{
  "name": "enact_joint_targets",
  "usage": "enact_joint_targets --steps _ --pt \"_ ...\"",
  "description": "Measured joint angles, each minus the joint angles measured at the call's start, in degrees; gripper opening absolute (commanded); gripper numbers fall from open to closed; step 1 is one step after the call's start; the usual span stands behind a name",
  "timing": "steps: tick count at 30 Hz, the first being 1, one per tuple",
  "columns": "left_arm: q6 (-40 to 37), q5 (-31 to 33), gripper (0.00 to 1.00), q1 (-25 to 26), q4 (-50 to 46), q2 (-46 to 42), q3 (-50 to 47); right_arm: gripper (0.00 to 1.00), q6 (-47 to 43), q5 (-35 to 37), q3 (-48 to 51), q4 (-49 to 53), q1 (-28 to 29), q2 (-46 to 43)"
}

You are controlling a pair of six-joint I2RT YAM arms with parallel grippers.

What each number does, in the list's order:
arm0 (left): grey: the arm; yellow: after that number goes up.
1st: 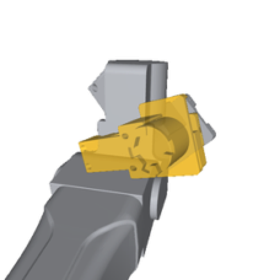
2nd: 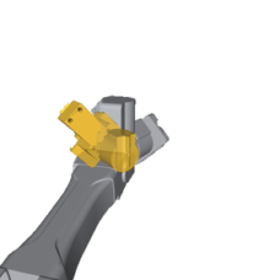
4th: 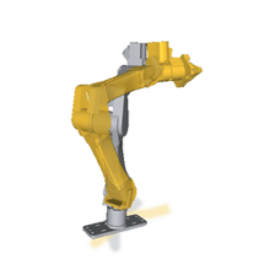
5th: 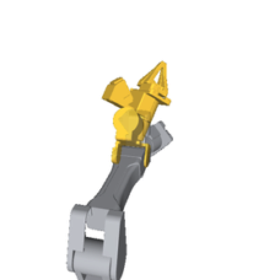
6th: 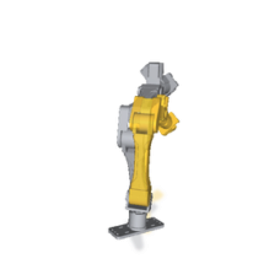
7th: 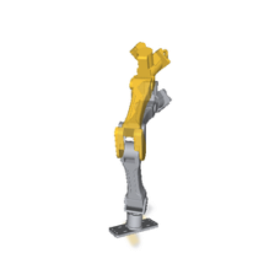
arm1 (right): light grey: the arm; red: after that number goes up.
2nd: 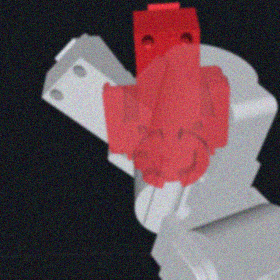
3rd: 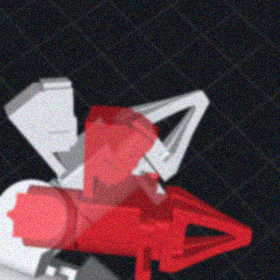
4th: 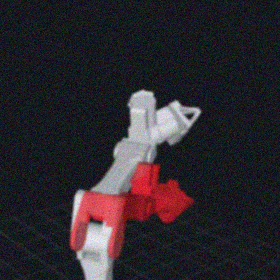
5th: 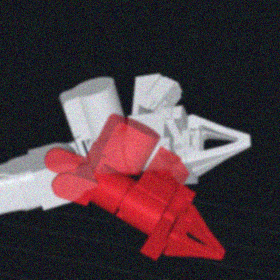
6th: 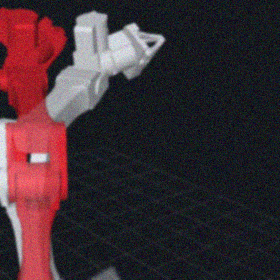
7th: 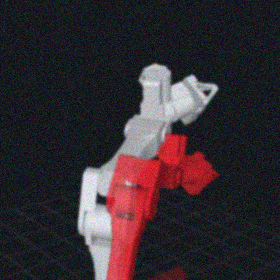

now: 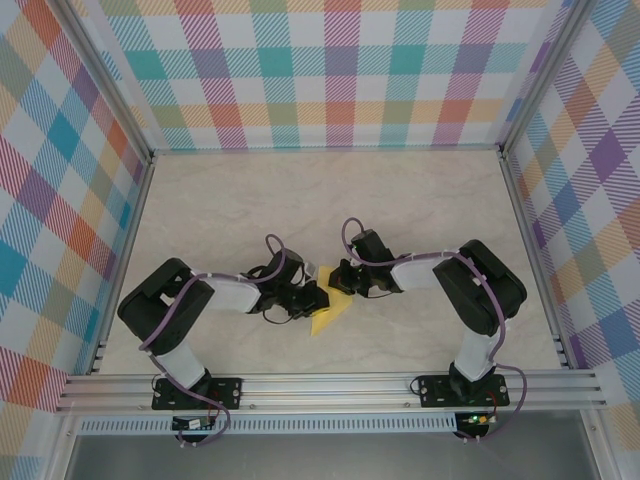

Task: Fold a paper plane with a square sheet of paper (pick it up from the middle)
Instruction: Fourth fold the wing at the center of the table.

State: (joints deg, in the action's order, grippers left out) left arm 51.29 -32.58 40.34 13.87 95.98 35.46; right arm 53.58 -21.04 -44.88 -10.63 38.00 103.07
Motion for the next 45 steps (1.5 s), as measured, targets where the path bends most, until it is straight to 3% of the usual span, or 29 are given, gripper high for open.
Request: enact_joint_targets --steps 8,17,26,38,45 --pt "-5.75 -3.39 0.17 0.02 -7.34 -4.92 -3.10 0.06 0.02 0.33 0.11 -0.13 0.00 -0.04" --pt "-8.96 -3.08 0.18 0.02 -16.39 -9.66 -3.63 0.08 0.15 0.35 0.07 -0.15 0.17 -0.04" --pt "-9.81 7.91 0.28 -0.20 -25.90 -21.68 0.48 0.09 -0.66 1.53 -1.90 3.56 0.74 -0.04" --pt "-11.50 12.79 0.30 -0.79 -30.40 -16.50 2.99 0.12 -2.43 2.78 -3.30 8.92 1.14 -1.16" --pt "-12.94 13.84 0.35 -0.79 -31.41 -13.66 5.86 0.22 -3.02 4.22 -2.73 12.98 1.20 -5.51"
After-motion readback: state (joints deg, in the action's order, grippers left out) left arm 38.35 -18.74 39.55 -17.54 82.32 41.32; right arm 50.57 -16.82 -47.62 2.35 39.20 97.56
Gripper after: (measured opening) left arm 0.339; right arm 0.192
